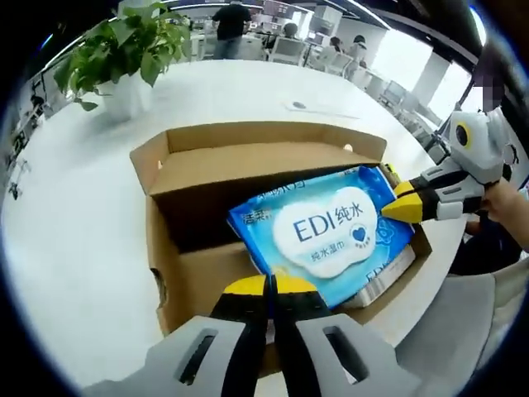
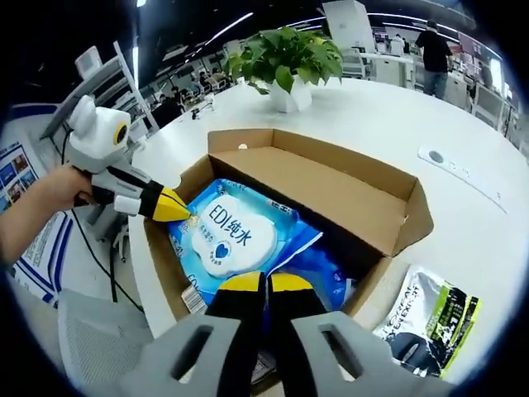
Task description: Operate the shoe box by opening the lid, removing the specified soft item, and placing it in the target area until the item is outside and the box remains undamaged.
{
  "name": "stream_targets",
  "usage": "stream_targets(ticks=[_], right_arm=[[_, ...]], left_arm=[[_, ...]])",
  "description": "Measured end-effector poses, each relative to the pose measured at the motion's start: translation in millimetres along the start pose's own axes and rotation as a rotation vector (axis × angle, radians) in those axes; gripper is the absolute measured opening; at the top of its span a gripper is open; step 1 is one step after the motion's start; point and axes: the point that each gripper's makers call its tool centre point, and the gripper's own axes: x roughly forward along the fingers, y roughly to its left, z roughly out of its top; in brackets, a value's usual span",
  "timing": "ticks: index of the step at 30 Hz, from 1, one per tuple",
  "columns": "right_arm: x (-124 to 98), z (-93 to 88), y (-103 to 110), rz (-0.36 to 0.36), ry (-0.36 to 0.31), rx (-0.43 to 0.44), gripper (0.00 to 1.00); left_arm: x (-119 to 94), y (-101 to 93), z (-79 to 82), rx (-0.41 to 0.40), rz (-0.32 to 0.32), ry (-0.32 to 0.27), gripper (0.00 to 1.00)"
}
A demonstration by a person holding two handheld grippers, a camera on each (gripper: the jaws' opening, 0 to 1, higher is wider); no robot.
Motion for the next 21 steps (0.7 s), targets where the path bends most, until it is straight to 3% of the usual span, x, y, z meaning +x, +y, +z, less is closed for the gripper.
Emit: stream_targets(ticks=[21], right_arm=[[-60.6, 2.2, -36.9, -0.045, -0.061, 0.057, 0.0]], left_arm=[[-2.6, -63.2, 40.4, 0.027, -0.08, -0.095, 0.0]])
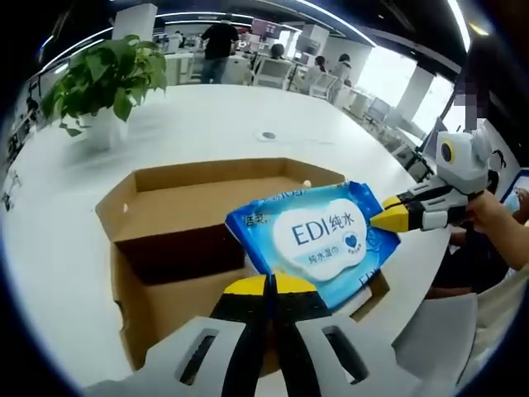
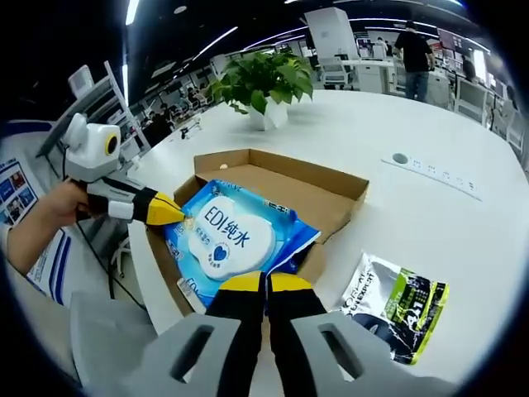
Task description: Operate the shoe box by opening the lid, removing the specified soft item, and placing it in the target area until the item is outside and the box remains undamaged.
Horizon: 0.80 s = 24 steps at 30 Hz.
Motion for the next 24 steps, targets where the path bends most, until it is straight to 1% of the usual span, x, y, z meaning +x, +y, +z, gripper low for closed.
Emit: stream_targets(ticks=[24], right_arm=[[-56.5, -14.9, -62.4, -0.088, -0.009, 0.061, 0.0]], left_arm=[[32.4, -75.5, 27.6, 0.032, -0.104, -0.036, 0.0]])
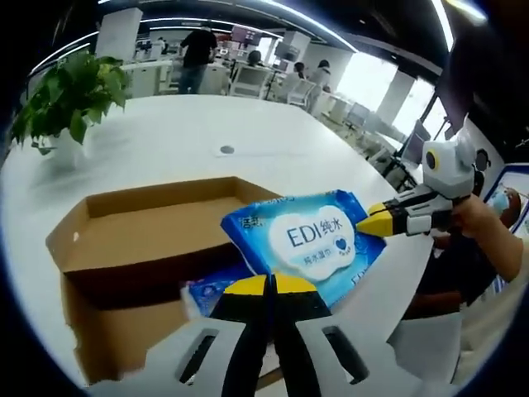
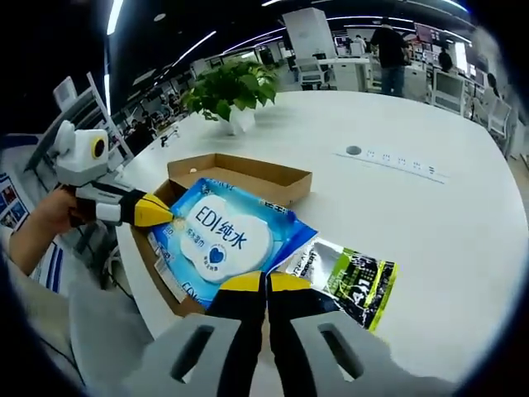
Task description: Operate the shoe box by opening the lid, removing the specified soft item, and placing it in the target area until the item is outside and the box remains undamaged.
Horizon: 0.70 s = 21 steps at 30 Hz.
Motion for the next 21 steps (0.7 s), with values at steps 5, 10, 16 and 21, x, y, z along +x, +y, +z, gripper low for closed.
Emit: stream_targets(ticks=[5, 10, 16, 21], right_arm=[[-9.6, -4.3, -15.2, -0.023, -0.003, 0.013, 0.0], [-18.5, -9.6, -29.6, -0.043, -0.003, 0.024, 0.0], [-30.4, -16.4, -46.3, -0.071, -0.003, 0.027, 0.0], [-38.1, -22.2, -60.0, -0.097, 0.0, 0.04, 0.0]], left_arm=[[8.8, -15.8, 6.8, 0.01, -0.019, -0.01, 0.0], [19.2, -29.9, 11.1, 0.028, -0.037, -0.012, 0.0], [31.5, -45.5, 16.5, 0.043, -0.061, -0.017, 0.0], [44.8, -56.6, 21.5, 0.063, -0.084, -0.014, 0.0]])
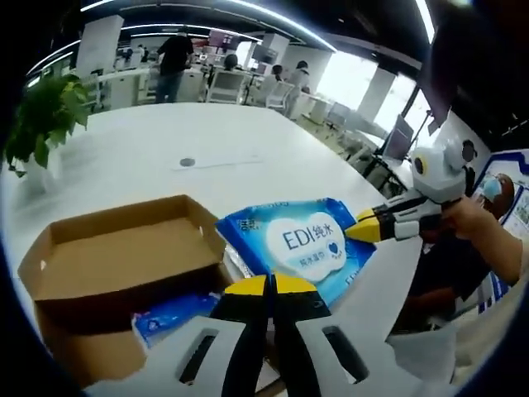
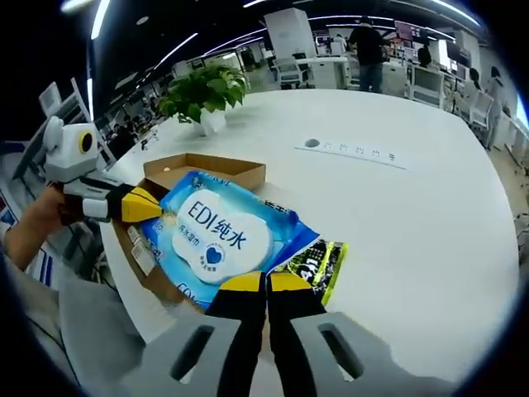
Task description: Operate the shoe box by opening the lid, removing the specified soft item, and placing it in the target area until the item is outside and the box remains undamaged.
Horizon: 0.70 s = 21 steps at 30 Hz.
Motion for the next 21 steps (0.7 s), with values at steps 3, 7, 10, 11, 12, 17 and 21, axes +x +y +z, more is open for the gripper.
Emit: stream_targets(ticks=[3, 7, 10, 11, 12, 17, 21], right_arm=[[-2.6, -2.2, -7.9, -0.012, 0.001, 0.008, 0.0], [-2.9, -4.6, -17.1, -0.027, 0.004, 0.021, 0.0], [-0.2, -7.3, -24.1, -0.038, 0.013, 0.025, 0.0], [1.1, -8.0, -25.9, -0.041, 0.016, 0.023, 0.0], [2.9, -8.9, -27.4, -0.044, 0.019, 0.02, 0.0], [11.9, -12.5, -36.3, -0.052, 0.037, 0.008, 0.0], [21.6, -14.6, -43.5, -0.054, 0.051, -0.002, 0.0]], left_arm=[[6.7, -5.0, 1.8, 0.007, -0.011, 0.002, 0.0], [15.8, -8.8, 4.4, 0.017, -0.022, 0.007, 0.0], [24.4, -8.5, 5.4, 0.024, -0.024, 0.016, 0.0], [28.3, -7.4, 5.1, 0.028, -0.024, 0.023, 0.0], [30.9, -5.9, 4.8, 0.031, -0.022, 0.027, 0.0], [43.2, -3.2, 0.9, 0.048, -0.009, 0.055, 0.0], [52.6, 0.4, -4.0, 0.07, 0.008, 0.081, 0.0]])
